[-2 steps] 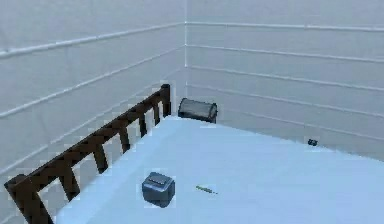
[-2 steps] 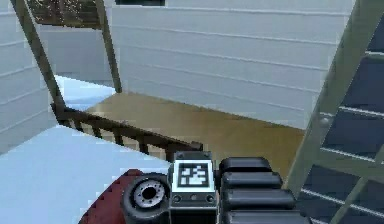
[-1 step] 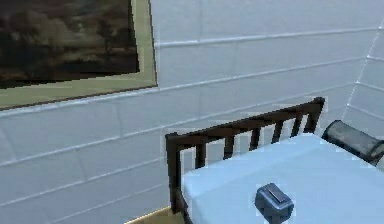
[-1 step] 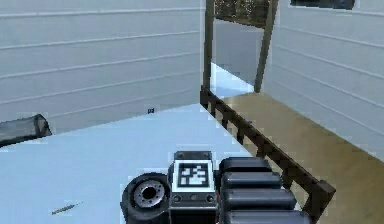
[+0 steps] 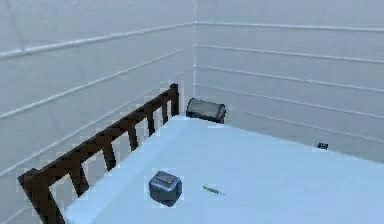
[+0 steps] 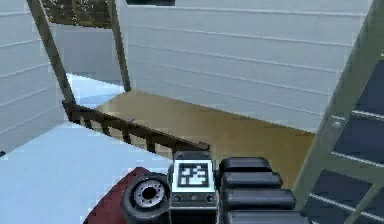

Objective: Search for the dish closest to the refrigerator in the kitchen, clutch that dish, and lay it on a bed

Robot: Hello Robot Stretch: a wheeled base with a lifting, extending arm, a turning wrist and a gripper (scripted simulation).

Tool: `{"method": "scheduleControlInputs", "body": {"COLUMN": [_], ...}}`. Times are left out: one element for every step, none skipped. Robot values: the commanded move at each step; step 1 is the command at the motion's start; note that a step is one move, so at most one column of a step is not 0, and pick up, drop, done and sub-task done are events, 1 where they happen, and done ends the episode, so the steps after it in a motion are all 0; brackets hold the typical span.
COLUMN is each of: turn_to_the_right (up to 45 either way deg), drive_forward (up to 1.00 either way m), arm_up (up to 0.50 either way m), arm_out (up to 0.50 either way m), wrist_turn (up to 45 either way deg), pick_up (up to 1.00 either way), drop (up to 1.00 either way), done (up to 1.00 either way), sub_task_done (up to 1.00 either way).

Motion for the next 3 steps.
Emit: {"method": "scheduleControlInputs", "body": {"turn_to_the_right": [-33.0,27.0,45.0], "drive_forward": [0.00,0.00,0.00], "arm_up": [0.00,0.00,0.00], "arm_out": [0.00,0.00,0.00], "wrist_turn": [0.0,0.0,0.0], "pick_up": [0.00,0.00,0.00], "drop": [0.00,0.00,0.00], "done": [0.00,0.00,0.00], "sub_task_done": [0.00,0.00,0.00]}}
